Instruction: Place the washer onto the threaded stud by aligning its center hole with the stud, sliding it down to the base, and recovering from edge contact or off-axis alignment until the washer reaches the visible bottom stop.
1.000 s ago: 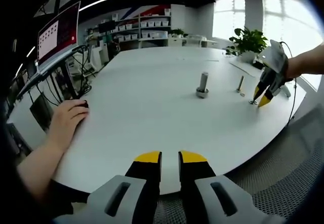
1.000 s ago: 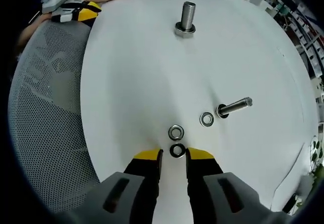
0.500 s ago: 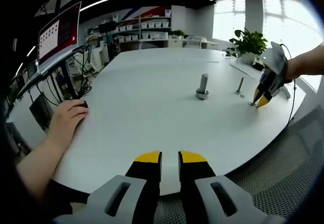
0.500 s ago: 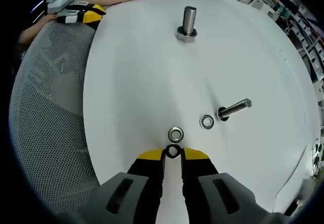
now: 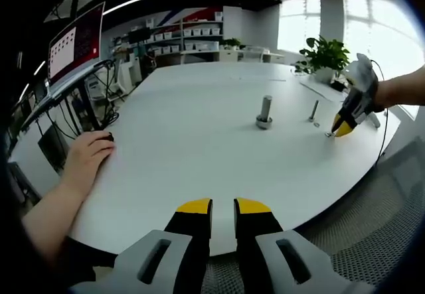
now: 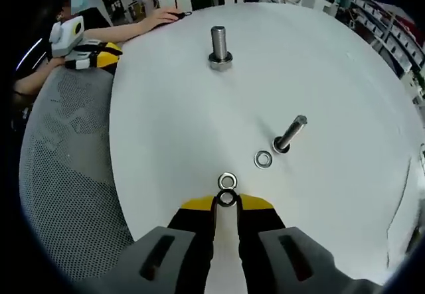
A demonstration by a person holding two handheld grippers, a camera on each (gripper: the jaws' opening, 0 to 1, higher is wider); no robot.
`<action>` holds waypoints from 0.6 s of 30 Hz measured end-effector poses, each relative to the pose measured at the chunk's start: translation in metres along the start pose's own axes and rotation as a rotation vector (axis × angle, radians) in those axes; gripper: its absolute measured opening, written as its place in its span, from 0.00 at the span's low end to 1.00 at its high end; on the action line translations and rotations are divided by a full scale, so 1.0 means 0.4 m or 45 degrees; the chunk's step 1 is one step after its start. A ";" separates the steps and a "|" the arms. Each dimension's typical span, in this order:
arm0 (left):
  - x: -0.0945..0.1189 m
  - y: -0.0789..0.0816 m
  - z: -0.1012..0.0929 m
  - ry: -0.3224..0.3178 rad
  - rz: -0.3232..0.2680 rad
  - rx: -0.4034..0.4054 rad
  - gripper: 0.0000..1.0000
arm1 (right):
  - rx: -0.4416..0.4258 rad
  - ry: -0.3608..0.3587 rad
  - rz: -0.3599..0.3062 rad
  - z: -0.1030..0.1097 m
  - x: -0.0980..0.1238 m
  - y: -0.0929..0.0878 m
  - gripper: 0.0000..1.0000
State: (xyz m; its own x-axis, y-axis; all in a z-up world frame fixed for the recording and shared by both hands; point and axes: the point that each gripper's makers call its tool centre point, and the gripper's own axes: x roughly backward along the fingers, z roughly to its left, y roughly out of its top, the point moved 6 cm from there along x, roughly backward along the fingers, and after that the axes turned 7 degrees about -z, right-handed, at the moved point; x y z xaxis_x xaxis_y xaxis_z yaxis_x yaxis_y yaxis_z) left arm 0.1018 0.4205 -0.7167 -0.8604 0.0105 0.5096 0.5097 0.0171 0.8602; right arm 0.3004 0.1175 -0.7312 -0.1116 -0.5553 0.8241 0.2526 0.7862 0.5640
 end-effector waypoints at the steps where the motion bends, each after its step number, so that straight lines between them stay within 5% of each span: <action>1: 0.000 0.000 0.000 0.000 0.000 0.000 0.11 | -0.014 -0.007 -0.017 -0.002 0.005 0.004 0.14; 18: 0.001 0.000 -0.001 0.002 0.000 0.000 0.11 | -0.087 -0.165 -0.176 -0.042 0.073 0.115 0.14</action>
State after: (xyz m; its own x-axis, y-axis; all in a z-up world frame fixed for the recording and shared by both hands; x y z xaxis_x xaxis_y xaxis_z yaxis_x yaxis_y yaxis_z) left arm 0.1016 0.4202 -0.7165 -0.8606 0.0091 0.5093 0.5094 0.0171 0.8604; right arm 0.3248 0.1329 -0.6819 -0.2718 -0.6137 0.7413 0.2906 0.6820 0.6712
